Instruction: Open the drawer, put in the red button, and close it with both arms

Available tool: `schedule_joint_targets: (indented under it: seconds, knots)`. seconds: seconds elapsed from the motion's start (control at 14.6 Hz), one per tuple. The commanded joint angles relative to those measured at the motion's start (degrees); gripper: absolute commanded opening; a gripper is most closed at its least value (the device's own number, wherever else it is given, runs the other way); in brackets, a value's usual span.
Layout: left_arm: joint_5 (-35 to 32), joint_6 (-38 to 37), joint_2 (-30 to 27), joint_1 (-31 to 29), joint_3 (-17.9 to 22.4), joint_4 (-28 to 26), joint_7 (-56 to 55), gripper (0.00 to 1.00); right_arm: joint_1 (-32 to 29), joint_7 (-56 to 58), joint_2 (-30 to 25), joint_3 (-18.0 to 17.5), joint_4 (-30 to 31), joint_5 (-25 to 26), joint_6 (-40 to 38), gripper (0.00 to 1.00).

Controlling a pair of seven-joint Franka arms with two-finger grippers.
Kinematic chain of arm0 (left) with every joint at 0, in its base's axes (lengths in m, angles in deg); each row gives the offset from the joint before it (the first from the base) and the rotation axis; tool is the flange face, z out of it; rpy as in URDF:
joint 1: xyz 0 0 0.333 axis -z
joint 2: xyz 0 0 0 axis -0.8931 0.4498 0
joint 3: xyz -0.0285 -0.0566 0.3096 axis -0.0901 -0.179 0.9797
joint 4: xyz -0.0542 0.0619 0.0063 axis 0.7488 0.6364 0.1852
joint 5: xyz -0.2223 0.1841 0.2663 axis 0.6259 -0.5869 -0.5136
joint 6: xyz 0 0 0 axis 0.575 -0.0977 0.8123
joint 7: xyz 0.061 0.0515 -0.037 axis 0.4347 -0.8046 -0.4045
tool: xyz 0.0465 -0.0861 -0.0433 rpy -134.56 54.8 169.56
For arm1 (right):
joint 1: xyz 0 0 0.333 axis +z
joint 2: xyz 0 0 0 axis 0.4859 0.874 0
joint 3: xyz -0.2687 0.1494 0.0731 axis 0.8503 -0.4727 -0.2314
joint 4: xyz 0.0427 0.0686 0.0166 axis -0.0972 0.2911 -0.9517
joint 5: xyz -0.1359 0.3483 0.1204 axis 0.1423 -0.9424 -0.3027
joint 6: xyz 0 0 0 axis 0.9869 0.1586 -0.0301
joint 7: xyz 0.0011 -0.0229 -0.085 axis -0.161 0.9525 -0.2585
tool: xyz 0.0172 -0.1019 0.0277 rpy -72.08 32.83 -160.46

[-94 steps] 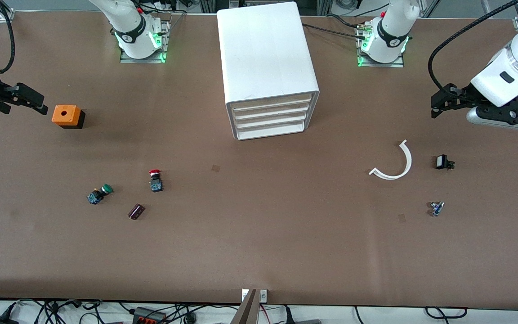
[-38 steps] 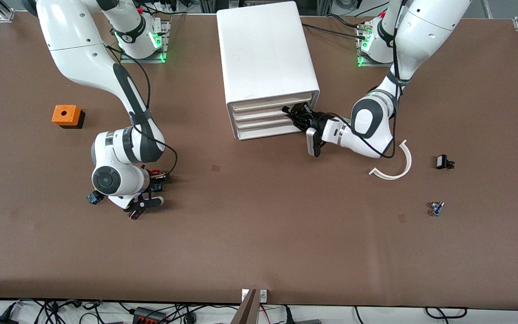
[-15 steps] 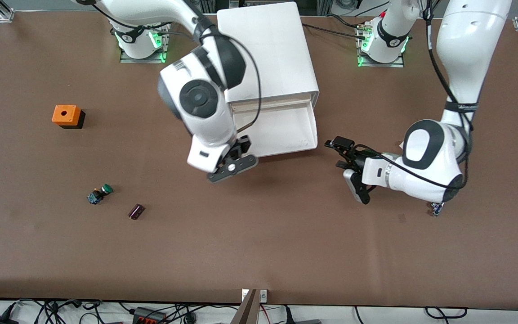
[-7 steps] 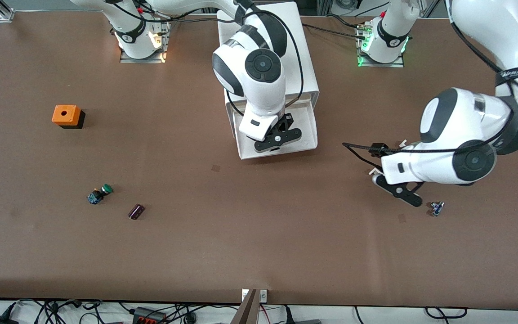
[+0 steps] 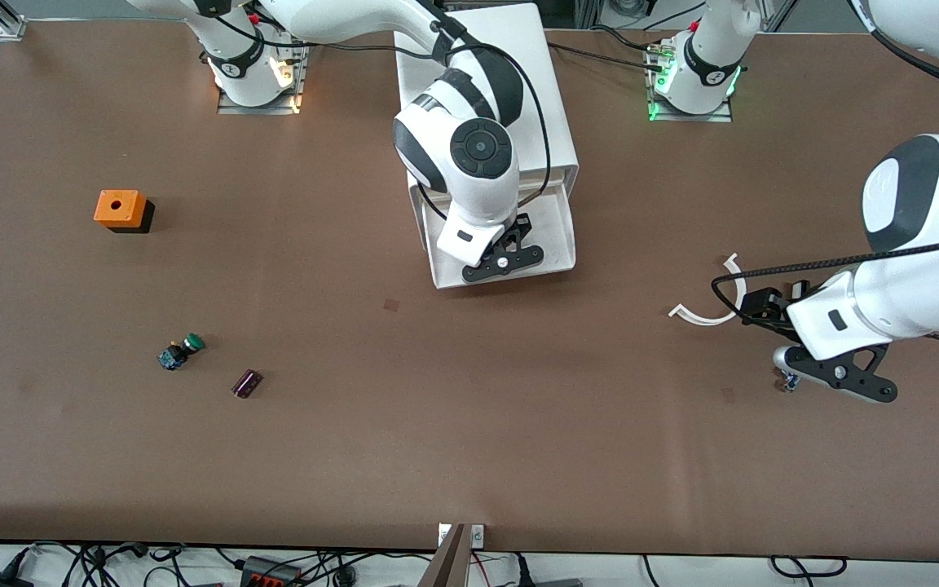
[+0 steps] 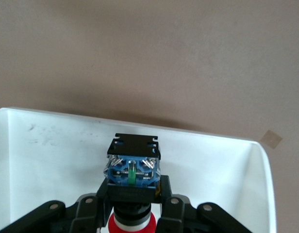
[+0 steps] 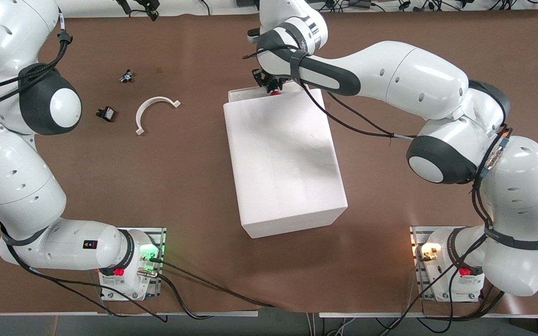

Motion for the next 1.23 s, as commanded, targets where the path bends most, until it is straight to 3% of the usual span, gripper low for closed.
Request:
schedule_joint_targets:
  seconds: [0.0,0.27,0.34,0.41,0.75,0.96,1.16]
  knots:
    - [-1.7,0.2,1.2,0.6,-0.2,1.0,-2.7,1.00,0.2,-1.2,0.0,-0.2,1.1,-1.4,-1.3,0.00]
    - [-1.4,0.2,1.2,0.6,-0.2,0.3,-2.8,1.00,0.3,-1.2,1.0,-0.2,1.2,-1.4,-1.4,0.00]
    - [-1.4,0.2,1.2,0.6,-0.2,0.3,-2.8,1.00,0.3,-1.3,1.3,-0.2,1.2,-1.3,-1.3,0.34]
    - [-1.4,0.2,1.2,0.7,-0.2,0.3,-2.9,1.00,0.5,-1.5,1.2,-0.2,1.0,-1.3,-1.4,0.99]
    - [-1.4,0.2,1.2,0.9,-0.2,0.2,-5.7,1.00,0.2,-5.5,-0.8,0.7,-1.6,-1.2,-1.4,1.00]
    - [-1.4,0.5,1.2,1.4,-0.7,-0.4,-7.0,1.00,-4.8,-5.0,-4.2,2.1,-1.7,-0.5,-1.2,1.00]
    - [-0.8,2.9,1.2,2.0,-1.9,-2.9,-14.3,1.00,-6.8,-4.5,-6.8,7.0,-1.1,2.7,-2.7,1.00]
